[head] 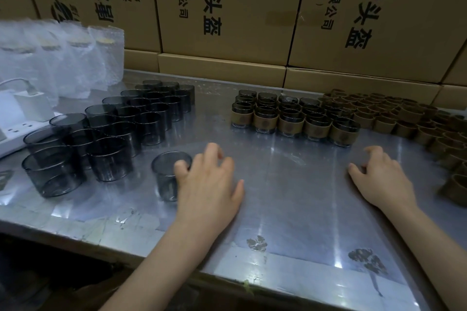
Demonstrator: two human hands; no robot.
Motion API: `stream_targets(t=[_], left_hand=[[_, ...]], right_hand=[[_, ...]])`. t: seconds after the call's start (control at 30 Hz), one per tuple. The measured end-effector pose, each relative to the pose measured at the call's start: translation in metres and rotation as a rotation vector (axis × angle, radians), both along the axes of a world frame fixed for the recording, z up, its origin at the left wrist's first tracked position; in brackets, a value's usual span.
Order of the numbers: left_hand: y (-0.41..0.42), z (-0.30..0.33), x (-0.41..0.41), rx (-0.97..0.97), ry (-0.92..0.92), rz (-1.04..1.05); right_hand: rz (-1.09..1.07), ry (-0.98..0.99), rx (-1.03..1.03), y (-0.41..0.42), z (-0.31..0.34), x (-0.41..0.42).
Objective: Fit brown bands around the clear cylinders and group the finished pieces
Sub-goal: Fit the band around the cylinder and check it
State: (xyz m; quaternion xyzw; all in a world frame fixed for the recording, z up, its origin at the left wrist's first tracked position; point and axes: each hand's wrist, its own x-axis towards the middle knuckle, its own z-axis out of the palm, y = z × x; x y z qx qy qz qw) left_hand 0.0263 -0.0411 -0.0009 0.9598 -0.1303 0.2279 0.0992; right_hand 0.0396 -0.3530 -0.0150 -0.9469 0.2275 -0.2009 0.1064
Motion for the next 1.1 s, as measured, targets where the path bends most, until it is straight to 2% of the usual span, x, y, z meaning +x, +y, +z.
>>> stream_targets(t=[0.3,0.43,0.53,0.63,0.7,0.8,0.9,1.0,1.1], left_hand=[[-0.077,0.008,0.029,0.003,-0.028,-0.626],[-0.101,0.009,0.042,0.121,-0.077,-0.786],[-0.110,0.003,0.045,0.090,-0.144,-0.835],[-0.109,0.000,0.048,0.004,-0.286,-0.827],[-0.105,0.003,0.054,-0.155,-0.320,-0.762],[-0.096,0.007,0.067,-0.325,-0.083,-0.584],[-0.092,0.005,0.079,-0.363,0.137,-0.485],[-0.095,0.000,0.083,-0.393,0.138,-0.449],[-0.098,0.000,0.083,-0.568,0.140,-0.432]], right_hand=[[0.009,-0.007,-0.004,-0.002,-0.001,0.001],[0.001,-0.013,-0.003,-0.004,-0.002,0.003],[0.001,-0.020,-0.008,-0.005,-0.004,0.005],[0.010,-0.030,-0.010,-0.007,-0.005,0.006],[0.016,-0.052,0.010,-0.008,-0.004,0.006],[0.103,-0.132,0.081,-0.005,-0.002,0.004],[0.315,-0.170,0.130,0.013,0.003,0.005],[0.547,-0.113,0.181,0.042,0.006,0.007],[0.662,-0.033,0.323,0.058,0.006,0.004]])
